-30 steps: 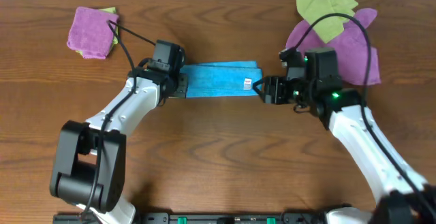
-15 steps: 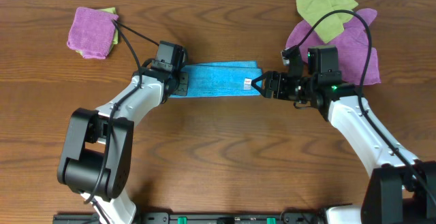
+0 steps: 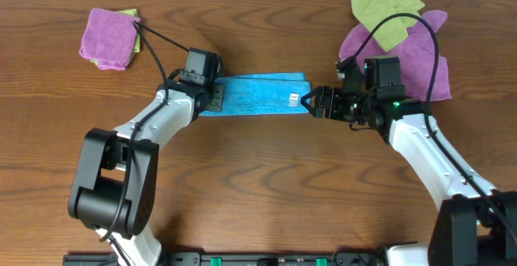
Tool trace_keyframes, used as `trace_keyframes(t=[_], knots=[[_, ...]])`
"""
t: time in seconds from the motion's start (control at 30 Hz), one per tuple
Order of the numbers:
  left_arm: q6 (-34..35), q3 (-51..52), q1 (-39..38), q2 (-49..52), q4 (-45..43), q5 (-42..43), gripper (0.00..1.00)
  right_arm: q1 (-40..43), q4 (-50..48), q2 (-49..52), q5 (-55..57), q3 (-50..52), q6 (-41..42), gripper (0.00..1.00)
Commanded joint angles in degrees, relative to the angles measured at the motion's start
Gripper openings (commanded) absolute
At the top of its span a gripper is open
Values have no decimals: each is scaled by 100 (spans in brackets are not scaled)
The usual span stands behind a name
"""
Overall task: Fold the cloth
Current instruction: 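Grasp the blue strip's left and right ends with both grippers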
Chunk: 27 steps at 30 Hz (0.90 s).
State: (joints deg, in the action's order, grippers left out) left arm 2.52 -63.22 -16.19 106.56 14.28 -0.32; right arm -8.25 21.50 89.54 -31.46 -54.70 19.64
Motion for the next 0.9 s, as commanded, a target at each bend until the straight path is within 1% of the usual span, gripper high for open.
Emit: trace_keyframes(t=[0.0,0.17,0.27,0.33,0.63,0.87], knots=[[-103,11,35,199,-4,-157,6,46,-17,131,214,9,-245,82],[-76,11,85,284,0,-162,6,61,-304,566,192,9,-247,86],[-76,7,87,284,-28,-203,6,149,-704,914,-328,9,-129,86],[-7,4,90,282,-63,-271,6,188,-837,1008,-466,9,-76,86],[68,-31,90,275,-92,-354,6,197,-933,1029,-420,9,-87,87],[138,-31,92,284,-125,-507,6,232,-1121,1399,-470,9,-79,88]])
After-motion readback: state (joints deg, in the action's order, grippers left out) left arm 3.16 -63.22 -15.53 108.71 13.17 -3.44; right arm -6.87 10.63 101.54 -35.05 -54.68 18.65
